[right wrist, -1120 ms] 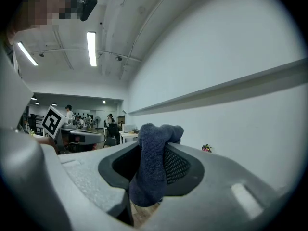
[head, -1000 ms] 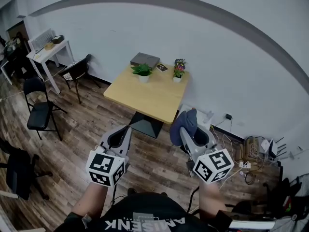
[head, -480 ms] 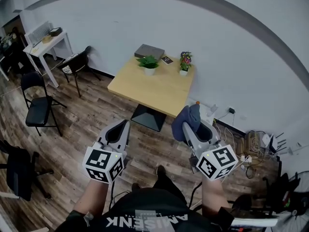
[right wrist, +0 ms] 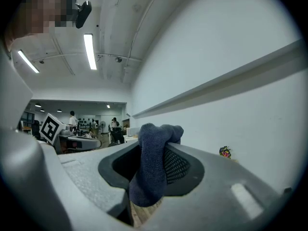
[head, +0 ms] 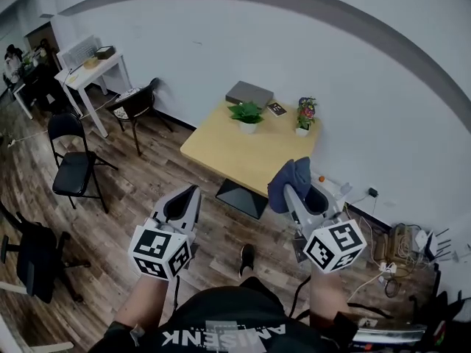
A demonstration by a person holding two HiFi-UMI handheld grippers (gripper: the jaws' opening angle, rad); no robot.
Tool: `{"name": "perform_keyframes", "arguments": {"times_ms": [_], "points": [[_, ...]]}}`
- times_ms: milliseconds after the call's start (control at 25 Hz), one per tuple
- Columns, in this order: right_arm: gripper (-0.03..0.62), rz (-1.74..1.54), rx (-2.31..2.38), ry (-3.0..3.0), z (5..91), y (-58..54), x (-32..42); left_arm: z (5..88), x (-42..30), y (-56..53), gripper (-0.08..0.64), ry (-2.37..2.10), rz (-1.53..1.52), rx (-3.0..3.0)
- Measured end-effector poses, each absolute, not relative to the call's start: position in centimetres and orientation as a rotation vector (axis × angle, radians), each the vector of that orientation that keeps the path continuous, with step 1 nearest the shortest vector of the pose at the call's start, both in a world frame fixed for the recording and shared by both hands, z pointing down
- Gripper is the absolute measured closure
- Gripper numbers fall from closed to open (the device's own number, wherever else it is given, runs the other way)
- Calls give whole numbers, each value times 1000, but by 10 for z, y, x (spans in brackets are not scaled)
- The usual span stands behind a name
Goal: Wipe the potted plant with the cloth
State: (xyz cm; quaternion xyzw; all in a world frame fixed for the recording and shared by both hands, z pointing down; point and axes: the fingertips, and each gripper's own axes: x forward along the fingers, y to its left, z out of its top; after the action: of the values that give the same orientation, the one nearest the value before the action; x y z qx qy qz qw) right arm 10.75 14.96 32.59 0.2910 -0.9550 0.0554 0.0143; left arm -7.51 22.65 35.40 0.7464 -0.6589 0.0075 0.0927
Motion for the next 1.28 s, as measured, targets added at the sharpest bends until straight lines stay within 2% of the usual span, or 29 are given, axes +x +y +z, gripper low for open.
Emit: {"name": "perform_keyframes", "arguments": {"times_ms": [720,1280], "points": [[462,354,829,-2984,354,-61,112,370,-72,5,558,-1945,93,2114],[462,347,863,-2958,354,-138,95,387,-83,-101,558,-1876,259,2201]]}}
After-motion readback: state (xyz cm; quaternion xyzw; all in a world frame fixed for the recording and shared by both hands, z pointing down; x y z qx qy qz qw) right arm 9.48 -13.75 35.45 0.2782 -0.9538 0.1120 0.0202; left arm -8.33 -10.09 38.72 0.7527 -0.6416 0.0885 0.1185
